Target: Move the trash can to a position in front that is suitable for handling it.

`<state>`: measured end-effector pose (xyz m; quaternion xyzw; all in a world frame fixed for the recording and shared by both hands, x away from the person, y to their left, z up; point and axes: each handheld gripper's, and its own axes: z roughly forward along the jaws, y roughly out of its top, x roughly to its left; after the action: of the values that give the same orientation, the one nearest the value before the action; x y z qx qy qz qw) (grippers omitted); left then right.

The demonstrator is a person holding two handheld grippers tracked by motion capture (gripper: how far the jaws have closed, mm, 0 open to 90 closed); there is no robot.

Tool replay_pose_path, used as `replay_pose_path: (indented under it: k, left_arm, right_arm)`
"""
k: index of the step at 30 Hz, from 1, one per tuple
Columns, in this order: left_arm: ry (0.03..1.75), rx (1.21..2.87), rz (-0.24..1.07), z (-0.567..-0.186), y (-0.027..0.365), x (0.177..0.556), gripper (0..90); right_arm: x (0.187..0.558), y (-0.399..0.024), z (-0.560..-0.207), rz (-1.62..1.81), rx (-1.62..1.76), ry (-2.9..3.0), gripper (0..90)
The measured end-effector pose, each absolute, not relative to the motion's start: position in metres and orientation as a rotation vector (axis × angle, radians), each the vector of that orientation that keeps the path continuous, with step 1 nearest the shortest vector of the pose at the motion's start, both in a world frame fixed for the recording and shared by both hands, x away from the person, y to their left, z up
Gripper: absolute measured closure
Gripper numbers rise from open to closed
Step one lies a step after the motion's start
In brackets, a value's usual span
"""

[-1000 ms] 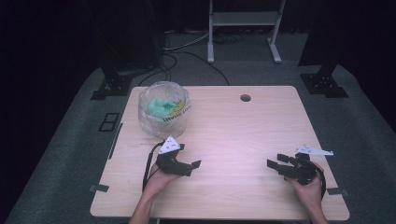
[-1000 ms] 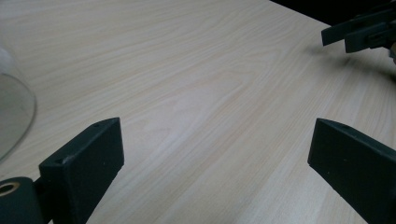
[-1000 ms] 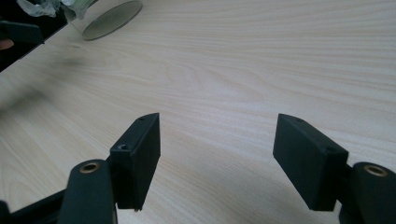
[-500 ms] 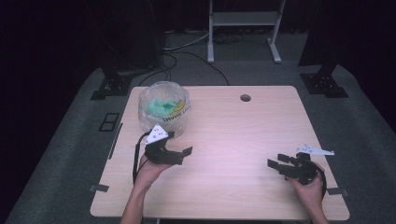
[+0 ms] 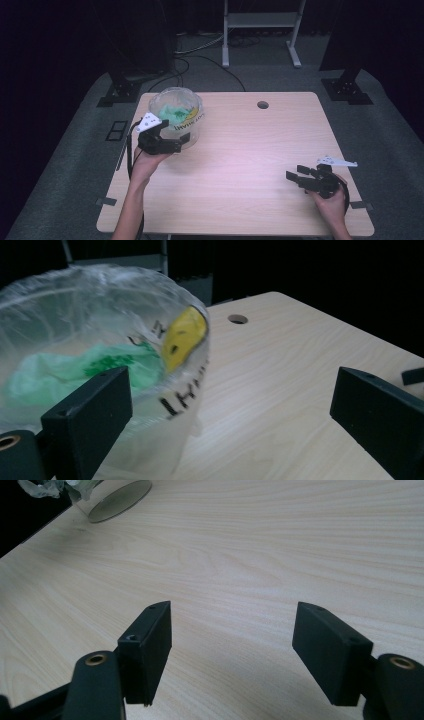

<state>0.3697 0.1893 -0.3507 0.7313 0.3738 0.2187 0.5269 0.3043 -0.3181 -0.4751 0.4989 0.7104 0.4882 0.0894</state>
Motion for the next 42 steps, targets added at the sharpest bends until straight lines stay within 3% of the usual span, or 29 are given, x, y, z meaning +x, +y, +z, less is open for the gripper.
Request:
replay_pose_path:
  k: [18, 36, 42]
  left_arm:
    - [1.065, 1.672, 0.608, -0.33, 0.222, 0.419, 2.4]
    - [1.232, 1.609, 0.611, -0.346, 0.241, 0.452, 2.7]
    - [1.28, 1.606, 0.601, -0.356, 0.242, 0.456, 7.7]
  right_arm:
    - [0.304, -0.318, -0.475, 1.452, 1.482, 2.112, 31.3]
    - [0.304, -0.317, -0.475, 1.45, 1.478, 2.117, 31.6]
    - [0.304, -0.317, -0.475, 1.454, 1.478, 2.116, 31.6]
